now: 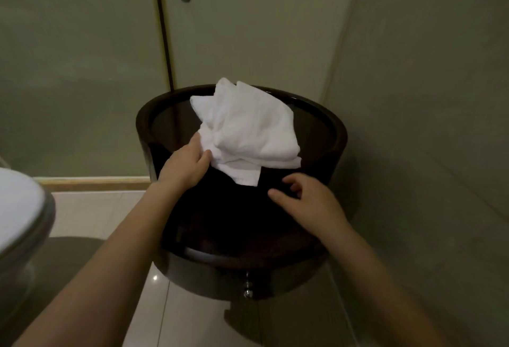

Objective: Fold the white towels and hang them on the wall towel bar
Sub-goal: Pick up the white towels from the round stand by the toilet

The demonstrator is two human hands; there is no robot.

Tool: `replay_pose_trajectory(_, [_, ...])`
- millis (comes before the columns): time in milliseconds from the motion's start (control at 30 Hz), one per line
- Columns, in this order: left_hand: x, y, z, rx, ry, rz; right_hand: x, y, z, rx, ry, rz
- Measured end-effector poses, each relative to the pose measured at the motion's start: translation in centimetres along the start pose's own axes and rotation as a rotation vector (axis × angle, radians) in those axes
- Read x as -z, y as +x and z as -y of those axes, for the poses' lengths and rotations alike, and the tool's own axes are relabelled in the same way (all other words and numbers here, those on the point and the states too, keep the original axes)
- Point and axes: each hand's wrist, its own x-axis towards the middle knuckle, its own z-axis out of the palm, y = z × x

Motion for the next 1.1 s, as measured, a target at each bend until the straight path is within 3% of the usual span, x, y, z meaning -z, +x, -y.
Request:
replay_pose_trajectory(200, [-0.2, -0.7, -0.8, 0.006, 0.055, -0.002, -3.2, -7.4, -0.9, 0.181, -0.213, 0.210])
replay_pose_trajectory(367, [0.0, -0.7, -0.1, -0.031, 0.073, 0.012, -4.5, -7.2, -1.8, 0.245, -0.241, 0.099])
replay_pose_trajectory(1100, [-1.2, -0.2, 0.7, -0.063, 0.114, -0.066, -6.0, 0.3, -1.9, 0.210, -0.162, 0.041])
